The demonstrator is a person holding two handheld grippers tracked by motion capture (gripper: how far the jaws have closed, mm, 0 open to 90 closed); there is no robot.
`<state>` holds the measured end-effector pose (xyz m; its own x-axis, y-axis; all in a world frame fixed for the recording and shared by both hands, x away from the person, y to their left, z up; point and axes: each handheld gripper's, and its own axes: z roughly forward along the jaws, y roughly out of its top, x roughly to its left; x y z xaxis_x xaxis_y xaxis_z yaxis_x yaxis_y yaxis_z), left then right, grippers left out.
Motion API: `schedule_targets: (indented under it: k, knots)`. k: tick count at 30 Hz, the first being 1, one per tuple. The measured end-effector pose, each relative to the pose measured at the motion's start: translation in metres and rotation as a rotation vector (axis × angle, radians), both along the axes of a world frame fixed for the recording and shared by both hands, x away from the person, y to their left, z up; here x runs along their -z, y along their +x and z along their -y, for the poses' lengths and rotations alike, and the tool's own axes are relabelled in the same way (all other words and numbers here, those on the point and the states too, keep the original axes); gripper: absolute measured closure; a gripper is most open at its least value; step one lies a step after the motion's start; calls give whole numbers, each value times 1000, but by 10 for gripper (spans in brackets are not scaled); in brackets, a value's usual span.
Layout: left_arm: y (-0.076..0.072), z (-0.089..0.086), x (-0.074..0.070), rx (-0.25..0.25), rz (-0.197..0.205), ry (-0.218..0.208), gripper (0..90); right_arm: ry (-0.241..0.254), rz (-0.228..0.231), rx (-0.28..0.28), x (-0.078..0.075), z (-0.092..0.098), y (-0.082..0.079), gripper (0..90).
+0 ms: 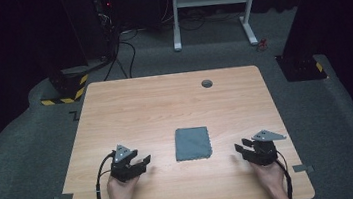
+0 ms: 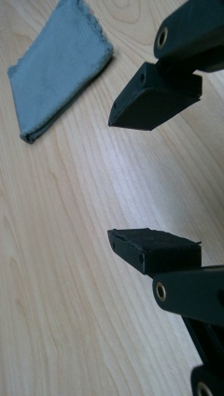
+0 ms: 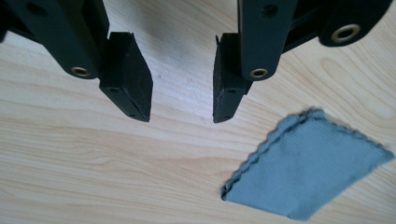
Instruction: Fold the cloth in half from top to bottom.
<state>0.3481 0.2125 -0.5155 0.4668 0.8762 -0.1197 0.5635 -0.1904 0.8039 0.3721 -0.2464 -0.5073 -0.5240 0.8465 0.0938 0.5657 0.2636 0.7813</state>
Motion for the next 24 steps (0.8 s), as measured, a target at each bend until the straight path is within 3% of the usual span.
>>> schedule_targets:
  k: [10,19,24]
  knots:
    - [-2,-9,6,-29,-14,53,381,-28,-19,27,8,9,-3,555]
    - [1,-6,12,-26,-32,96,358,-119,-12,46,15,11,-7,537]
    - [-1,-1,12,-10,-22,149,323,-130,-19,84,15,13,-6,410]
